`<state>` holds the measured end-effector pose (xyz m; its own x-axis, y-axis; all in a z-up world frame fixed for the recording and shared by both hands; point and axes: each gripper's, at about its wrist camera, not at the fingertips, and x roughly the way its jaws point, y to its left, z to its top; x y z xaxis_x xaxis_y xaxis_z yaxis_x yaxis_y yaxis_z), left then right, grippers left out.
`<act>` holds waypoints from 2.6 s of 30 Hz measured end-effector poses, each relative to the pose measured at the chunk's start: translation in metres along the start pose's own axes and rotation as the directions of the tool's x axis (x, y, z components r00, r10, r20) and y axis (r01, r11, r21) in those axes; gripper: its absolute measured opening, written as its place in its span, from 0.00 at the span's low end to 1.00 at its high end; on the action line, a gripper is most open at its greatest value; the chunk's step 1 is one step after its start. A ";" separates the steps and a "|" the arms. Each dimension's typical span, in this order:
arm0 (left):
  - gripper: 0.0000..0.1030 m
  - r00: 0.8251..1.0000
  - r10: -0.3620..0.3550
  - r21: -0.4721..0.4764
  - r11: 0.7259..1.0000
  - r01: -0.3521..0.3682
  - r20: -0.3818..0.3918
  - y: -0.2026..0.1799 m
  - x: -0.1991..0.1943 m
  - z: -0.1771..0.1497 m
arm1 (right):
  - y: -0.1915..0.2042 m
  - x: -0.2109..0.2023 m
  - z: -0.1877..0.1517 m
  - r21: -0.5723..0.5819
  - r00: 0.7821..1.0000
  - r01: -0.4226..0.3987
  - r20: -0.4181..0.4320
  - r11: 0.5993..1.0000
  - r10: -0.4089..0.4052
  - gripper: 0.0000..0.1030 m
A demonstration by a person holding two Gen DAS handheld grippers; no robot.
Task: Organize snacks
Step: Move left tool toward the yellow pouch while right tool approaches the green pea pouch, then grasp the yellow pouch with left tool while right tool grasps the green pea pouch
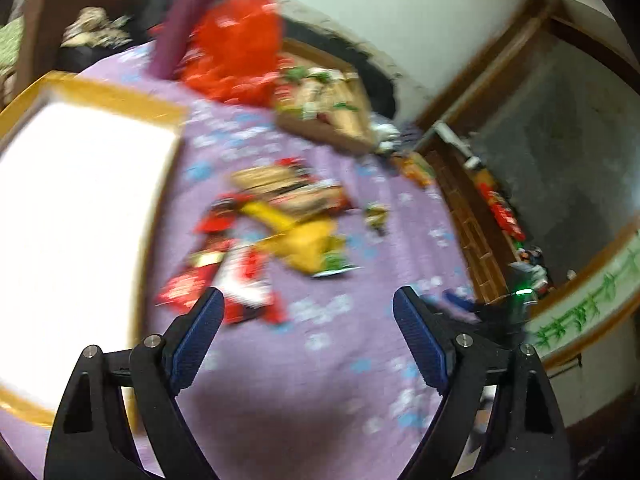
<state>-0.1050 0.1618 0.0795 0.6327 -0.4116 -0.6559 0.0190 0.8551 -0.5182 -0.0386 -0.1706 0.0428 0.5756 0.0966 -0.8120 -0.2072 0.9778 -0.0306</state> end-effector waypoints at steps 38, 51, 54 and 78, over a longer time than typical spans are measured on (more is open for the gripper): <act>0.57 0.983 0.126 0.337 0.939 -0.075 -0.132 -0.059 0.123 0.023 | 0.039 0.058 0.040 0.285 0.935 -0.355 0.119 0.890 0.335 0.31; 0.57 0.955 0.266 0.460 0.870 -0.179 -0.131 -0.072 0.159 0.019 | 0.040 0.054 0.042 0.267 0.923 -0.384 0.119 0.884 0.365 0.24; 0.57 0.947 0.300 0.495 0.844 -0.209 -0.111 -0.068 0.155 0.024 | 0.044 0.055 0.043 0.258 0.932 -0.362 0.111 0.896 0.344 0.41; 0.66 0.941 0.326 0.695 0.698 -0.174 -0.091 -0.096 0.174 0.026 | 0.012 0.052 0.040 0.350 0.964 -0.265 0.128 0.899 0.235 0.32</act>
<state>0.0237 0.0164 0.0296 0.5312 -0.1375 -0.8360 0.4411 0.8874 0.1343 0.0203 -0.1462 0.0237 0.6071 0.3461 -0.7153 -0.0622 0.9181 0.3915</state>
